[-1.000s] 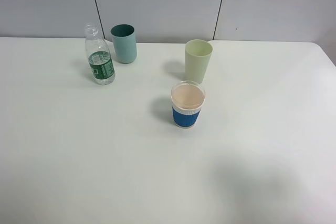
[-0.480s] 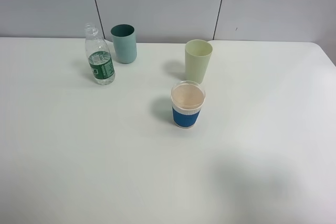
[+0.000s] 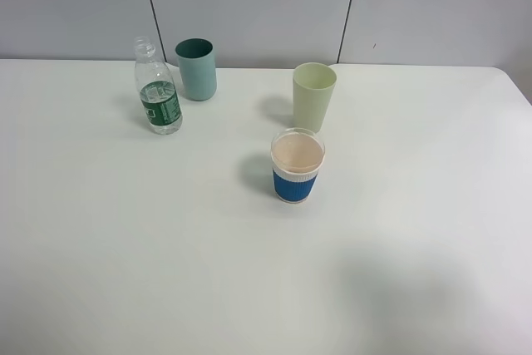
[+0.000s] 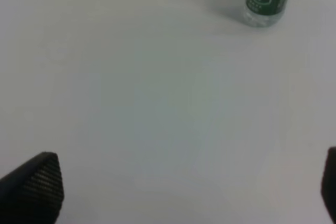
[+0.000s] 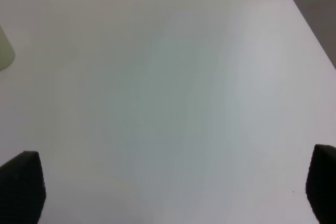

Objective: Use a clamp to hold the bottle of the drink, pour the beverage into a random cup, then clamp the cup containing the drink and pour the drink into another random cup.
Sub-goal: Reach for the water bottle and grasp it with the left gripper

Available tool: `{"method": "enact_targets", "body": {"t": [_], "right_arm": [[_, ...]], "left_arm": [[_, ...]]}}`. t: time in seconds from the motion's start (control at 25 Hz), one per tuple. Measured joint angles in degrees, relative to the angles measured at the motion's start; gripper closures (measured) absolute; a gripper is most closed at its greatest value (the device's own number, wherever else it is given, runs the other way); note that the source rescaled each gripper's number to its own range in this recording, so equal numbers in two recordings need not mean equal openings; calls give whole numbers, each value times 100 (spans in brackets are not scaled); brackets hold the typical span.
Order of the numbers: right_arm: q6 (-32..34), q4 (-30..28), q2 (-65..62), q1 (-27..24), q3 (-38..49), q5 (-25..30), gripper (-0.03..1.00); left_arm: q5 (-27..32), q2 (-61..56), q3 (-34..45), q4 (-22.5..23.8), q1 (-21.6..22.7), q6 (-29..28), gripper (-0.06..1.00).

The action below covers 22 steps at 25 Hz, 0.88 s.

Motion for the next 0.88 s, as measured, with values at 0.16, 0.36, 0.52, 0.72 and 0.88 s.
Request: {"method": "enact_targets", "body": {"t": [0.16, 0.36, 0.52, 0.72, 0.88], "right_arm": [[0, 0, 0, 0, 0, 0, -3], [0, 0, 0, 0, 0, 0, -3], [0, 0, 0, 0, 0, 0, -3], [0, 0, 0, 0, 0, 0, -3], [0, 0, 0, 0, 0, 0, -3]], "left_arm": [[0, 0, 0, 0, 0, 0, -6], [0, 0, 0, 0, 0, 0, -6], [0, 0, 0, 0, 0, 0, -6], [0, 0, 0, 0, 0, 0, -6], [0, 0, 0, 0, 0, 0, -6]]}}
